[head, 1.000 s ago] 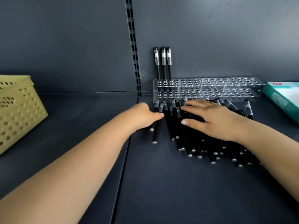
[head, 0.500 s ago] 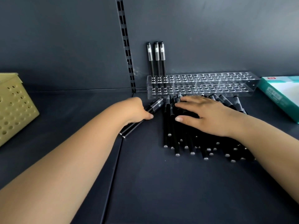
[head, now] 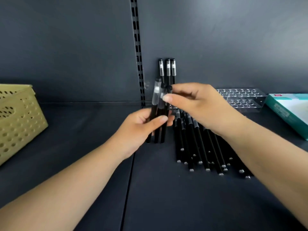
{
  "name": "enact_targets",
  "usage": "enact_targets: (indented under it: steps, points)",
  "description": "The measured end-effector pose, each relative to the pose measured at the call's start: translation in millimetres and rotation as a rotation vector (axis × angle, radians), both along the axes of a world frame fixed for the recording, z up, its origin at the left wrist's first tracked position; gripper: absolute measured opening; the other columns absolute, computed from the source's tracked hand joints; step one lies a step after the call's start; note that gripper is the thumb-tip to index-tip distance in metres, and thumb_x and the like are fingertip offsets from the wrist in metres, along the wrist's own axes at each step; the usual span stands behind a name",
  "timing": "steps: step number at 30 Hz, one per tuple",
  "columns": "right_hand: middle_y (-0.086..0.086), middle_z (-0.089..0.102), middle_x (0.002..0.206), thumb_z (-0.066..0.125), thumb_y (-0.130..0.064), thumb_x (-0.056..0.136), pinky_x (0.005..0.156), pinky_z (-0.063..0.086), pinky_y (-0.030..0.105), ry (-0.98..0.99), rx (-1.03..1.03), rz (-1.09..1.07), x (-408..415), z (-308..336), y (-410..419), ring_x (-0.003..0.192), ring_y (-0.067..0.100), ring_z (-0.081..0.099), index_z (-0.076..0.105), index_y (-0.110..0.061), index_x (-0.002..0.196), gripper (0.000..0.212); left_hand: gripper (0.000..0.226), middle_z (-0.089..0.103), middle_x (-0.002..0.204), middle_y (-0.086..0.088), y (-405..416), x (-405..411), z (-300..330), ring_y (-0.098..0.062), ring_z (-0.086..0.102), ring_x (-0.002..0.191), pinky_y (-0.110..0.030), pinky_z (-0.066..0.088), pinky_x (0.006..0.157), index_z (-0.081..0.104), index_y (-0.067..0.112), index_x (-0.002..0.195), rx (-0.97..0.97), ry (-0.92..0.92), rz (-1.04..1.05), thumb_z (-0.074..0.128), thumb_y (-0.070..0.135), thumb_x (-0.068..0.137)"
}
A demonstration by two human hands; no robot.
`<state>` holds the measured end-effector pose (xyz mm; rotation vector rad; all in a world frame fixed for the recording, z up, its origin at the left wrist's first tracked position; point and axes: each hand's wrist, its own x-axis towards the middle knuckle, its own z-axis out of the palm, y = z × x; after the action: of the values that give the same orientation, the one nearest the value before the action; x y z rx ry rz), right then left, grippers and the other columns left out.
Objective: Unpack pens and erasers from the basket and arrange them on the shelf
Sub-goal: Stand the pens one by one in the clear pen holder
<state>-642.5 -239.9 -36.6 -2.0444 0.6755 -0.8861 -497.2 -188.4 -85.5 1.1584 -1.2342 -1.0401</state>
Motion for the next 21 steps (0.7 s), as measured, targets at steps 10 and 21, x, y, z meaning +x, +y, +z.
enact_targets:
  steps: [10,21]
  points:
    - [0.013,0.07,0.083,0.065,-0.016,0.082,0.079,0.05,0.032,0.15,-0.082,-0.132,-1,-15,-8,0.079,0.023,0.064,0.068,0.001,0.085,0.017,0.015,0.073,0.089,0.01,-5,-1,-22,-0.012,0.067,0.095,-0.056,0.041,0.097,0.063,0.026,0.093,0.098,-0.072,-0.008,0.055,0.017,0.084]
    - [-0.002,0.065,0.08,0.052,-0.003,0.09,0.075,0.054,0.017,-0.275,0.13,-0.323,-34,29,-69,0.071,0.006,0.063,0.059,-0.022,0.087,0.02,0.017,0.071,0.079,0.011,-65,-16,1,-0.005,0.066,0.088,-0.024,0.048,0.086,0.049,0.032,0.098,-0.216,-0.056,0.312,0.036,0.023,0.098]
